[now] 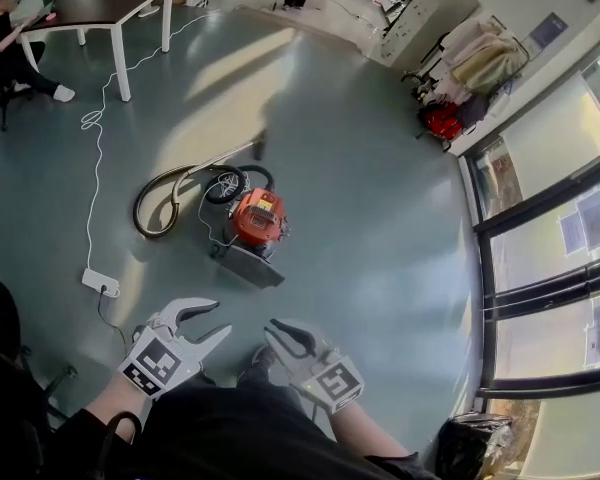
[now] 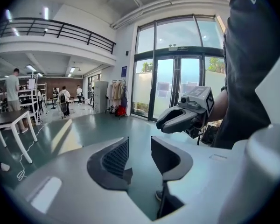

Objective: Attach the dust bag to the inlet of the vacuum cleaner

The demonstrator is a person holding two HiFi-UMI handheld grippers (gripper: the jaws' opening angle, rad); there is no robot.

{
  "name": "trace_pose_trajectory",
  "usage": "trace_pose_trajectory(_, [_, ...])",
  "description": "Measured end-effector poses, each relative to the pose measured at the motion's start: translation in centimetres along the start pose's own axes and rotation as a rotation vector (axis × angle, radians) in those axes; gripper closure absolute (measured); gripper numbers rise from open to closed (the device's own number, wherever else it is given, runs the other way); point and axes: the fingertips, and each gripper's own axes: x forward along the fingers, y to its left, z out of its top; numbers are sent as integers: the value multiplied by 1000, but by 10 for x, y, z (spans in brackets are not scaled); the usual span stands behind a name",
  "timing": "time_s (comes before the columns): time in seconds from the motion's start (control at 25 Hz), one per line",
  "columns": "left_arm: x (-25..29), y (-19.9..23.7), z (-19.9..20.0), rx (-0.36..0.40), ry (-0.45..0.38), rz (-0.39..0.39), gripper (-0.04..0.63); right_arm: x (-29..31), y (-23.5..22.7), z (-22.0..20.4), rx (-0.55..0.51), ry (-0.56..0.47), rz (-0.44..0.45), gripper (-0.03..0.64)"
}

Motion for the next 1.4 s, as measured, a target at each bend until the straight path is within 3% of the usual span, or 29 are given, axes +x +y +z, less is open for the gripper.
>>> trace_pose_trajectory(0.2, [-14,-34,17,-13,-55,-27,451,-18,19,27,-8,-94,6,575])
trace_pose_trajectory(0.56, [3,-120,43,-99,-137,45,578,-89,45,19,-64,-199,124,623])
trace_pose_trajectory(0.76, [20,-152,54,-121,-148,76,578,-119,43,11,7,-227,162,624])
trace_pose_trajectory(1.04, [26,-182,76,-59,-157,-30,578,-146,42,31,-1,-298,79,624])
trace_pose_trajectory(1.4, [27,-180,73,-47,-164,-62,578,-143,39,25,6,-264,56,624])
